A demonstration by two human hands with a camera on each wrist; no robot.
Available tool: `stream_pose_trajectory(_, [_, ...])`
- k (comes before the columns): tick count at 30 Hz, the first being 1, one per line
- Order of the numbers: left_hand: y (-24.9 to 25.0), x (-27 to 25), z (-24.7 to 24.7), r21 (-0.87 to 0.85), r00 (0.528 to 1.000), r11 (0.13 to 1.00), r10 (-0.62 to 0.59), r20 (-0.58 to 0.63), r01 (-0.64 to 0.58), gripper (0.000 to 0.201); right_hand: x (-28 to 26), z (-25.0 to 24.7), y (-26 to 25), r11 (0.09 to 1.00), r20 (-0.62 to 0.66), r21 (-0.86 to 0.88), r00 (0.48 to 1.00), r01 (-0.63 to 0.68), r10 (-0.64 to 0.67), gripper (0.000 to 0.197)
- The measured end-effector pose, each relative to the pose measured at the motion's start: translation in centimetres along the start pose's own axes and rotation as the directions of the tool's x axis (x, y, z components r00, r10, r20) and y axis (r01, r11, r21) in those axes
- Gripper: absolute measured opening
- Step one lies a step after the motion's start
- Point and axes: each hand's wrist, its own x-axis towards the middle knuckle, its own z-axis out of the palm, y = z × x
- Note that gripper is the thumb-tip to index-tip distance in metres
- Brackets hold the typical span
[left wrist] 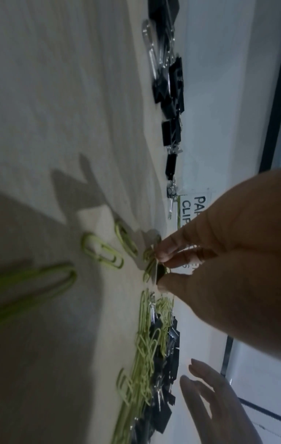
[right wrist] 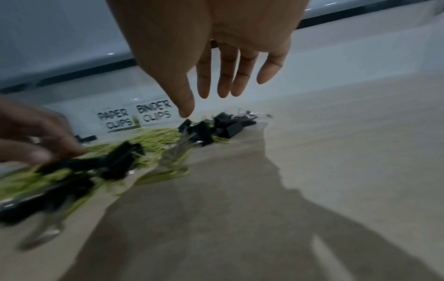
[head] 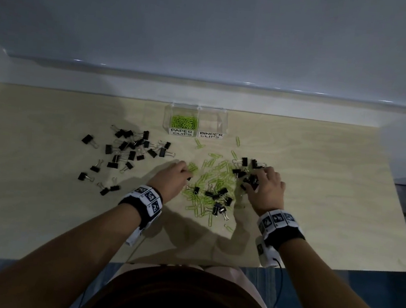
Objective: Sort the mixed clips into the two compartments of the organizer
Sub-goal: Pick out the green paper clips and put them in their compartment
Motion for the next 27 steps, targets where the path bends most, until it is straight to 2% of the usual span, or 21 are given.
stream_pose_trajectory(3, [0.1, 0.2, 0.2, -0.051, 0.997, 0.996, -0.068, -0.022, 0.067, 0.024, -1.5, 0.5, -2.7, 0.989, 0.017, 0.076, 0.991, 0.129, -0.131, 0.011])
stream_pose_trajectory(6, [0.5, 0.3, 0.3, -0.076, 0.993, 0.992, -0.103, -0.058, 0.099, 0.019, -3.0, 2.0, -5.1, 0.977, 0.162, 0.023, 0.964, 0.211, -0.211, 0.014])
stream_pose_trajectory(10, [0.6, 0.6, 0.2, -0.084, 0.988, 0.989, -0.126, -0.085, 0.119, 0.018, -3.3, 2.9, -6.6, 0.991, 0.246, 0.042, 0.96, 0.129, -0.136, 0.021])
stream_pose_trajectory(14, [0.2, 0.6, 0.1, -0.194, 0.986, 0.974, -0.136, -0.098, 0.115, 0.008, -3.1, 2.6, -7.0, 0.987, 0.31, 0.072, 0.937, 0.142, -0.157, 0.025])
stream_pose_trajectory(20, [-0.6, 0.0, -0.4, -0.236, 0.989, 0.97, -0.086, -0.121, 0.055, 0.017, -3.2, 2.7, -7.4, 0.987, 0.259, 0.049, 0.953, 0.151, -0.159, 0.011])
stream_pose_trajectory(22, [-1.1, -0.5, -0.8, -0.246, 0.989, 0.969, -0.07, -0.131, 0.036, 0.02, -3.2, 2.9, -7.4, 0.98, 0.23, 0.059, 0.952, 0.192, -0.2, 0.004])
stream_pose_trajectory(25, [-2.6, -1.2, -1.8, -0.278, 0.973, 0.958, -0.132, -0.192, 0.075, 0.021, -2.7, 2.7, -6.6, 0.958, 0.151, 0.164, 0.954, 0.233, -0.258, 0.021])
stream_pose_trajectory(27, [-4.1, -1.6, -2.4, -0.265, 0.948, 0.954, -0.208, -0.24, 0.143, 0.021, -1.9, 2.1, -5.5, 0.961, 0.116, 0.213, 0.972, 0.174, -0.202, 0.015])
